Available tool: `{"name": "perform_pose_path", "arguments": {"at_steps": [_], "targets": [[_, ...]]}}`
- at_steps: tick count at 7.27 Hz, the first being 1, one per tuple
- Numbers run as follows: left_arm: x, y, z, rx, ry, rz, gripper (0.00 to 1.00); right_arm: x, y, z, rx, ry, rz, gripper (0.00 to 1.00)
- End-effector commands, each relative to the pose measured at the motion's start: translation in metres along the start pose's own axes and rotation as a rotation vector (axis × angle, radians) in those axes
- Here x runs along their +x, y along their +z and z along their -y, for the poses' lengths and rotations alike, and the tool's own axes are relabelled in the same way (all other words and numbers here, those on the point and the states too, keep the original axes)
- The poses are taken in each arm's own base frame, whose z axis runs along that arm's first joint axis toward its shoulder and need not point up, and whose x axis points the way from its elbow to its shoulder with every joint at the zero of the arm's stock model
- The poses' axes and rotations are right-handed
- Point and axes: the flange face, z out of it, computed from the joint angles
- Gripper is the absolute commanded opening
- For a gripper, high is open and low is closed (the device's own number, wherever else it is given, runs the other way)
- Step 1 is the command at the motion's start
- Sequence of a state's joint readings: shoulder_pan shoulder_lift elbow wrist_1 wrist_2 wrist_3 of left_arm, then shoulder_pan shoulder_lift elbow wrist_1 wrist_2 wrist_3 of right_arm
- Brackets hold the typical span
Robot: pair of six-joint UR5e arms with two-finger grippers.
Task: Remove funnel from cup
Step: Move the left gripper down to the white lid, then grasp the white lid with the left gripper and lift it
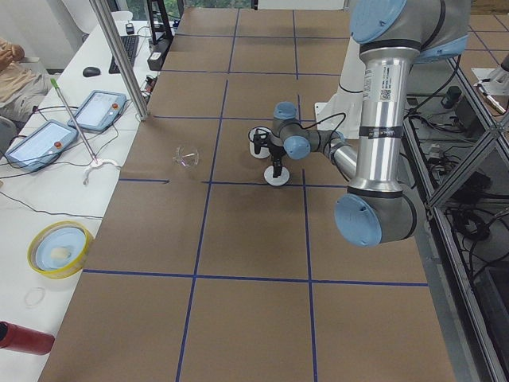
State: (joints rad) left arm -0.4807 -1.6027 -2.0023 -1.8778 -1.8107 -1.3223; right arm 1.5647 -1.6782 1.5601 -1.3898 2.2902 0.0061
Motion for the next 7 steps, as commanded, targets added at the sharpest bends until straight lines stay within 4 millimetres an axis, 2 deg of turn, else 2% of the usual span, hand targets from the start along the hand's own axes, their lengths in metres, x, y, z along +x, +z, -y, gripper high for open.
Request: {"name": "perform_pose_path", "arguments": {"at_steps": [1,2,7], "targets": [[-0.0012,0.0003,-0.0006,-0.002,0.0,0.003,0.83,0.0,0.0,0.0,0.0,0.0,0.0,1.0],[-0.0021,0.0005,-0.0006,-0.001,-0.001,0.005,0.74,0.0,0.0,0.0,0.0,0.0,0.0,1.0],[-0.0042,-0.0007,-0.0016,-0.004,-0.002,0.009,0.74,0.0,0.0,0.0,0.0,0.0,0.0,1.0]]}}
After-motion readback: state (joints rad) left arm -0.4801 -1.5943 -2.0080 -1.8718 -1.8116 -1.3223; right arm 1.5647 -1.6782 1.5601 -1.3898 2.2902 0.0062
